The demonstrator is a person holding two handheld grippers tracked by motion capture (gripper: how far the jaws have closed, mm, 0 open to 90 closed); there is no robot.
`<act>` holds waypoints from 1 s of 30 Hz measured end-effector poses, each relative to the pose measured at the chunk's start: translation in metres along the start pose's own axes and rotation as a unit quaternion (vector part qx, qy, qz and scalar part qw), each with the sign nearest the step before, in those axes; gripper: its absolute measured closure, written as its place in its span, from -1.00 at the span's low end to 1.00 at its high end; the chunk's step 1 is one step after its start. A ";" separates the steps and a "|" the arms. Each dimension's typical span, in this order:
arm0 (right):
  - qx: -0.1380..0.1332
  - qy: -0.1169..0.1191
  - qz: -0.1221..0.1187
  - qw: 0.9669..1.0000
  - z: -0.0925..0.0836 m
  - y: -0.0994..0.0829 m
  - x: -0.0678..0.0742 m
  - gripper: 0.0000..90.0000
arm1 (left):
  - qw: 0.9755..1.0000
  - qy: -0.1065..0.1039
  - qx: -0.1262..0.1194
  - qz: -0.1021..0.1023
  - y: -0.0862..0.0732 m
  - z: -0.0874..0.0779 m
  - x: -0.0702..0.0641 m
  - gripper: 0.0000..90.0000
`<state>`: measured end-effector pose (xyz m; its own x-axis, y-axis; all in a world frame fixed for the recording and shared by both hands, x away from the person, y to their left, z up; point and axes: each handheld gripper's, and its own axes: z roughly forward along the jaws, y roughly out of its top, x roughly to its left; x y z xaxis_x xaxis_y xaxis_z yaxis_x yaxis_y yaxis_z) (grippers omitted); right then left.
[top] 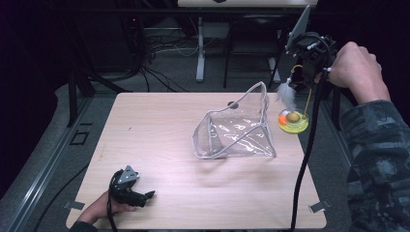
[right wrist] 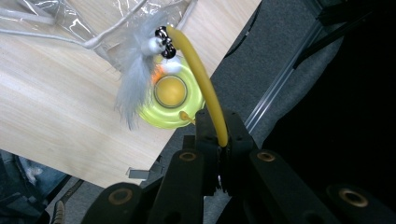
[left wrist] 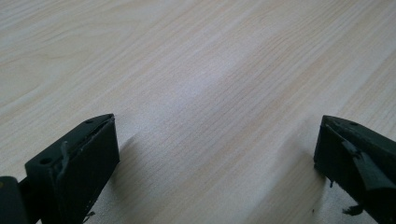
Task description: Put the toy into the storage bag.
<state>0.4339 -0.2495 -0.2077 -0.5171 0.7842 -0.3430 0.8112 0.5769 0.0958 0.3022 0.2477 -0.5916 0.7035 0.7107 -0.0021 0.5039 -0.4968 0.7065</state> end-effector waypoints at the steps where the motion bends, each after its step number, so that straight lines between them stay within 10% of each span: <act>1: -0.003 -0.001 0.001 1.000 -0.002 0.000 0.000 0.94 | 1.000 0.000 0.000 0.000 0.000 0.000 0.000 -1.00; 30: -0.047 -0.013 -0.011 0.999 -0.066 0.016 0.012 0.94 | 1.000 0.000 0.000 0.000 0.000 0.000 0.000 -1.00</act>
<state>0.4229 -0.2157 -0.1489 -0.5267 0.7655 -0.3697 0.7699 0.6139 0.1744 0.3022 0.2476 -0.5916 0.7035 0.7107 -0.0024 0.5043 -0.4968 0.7064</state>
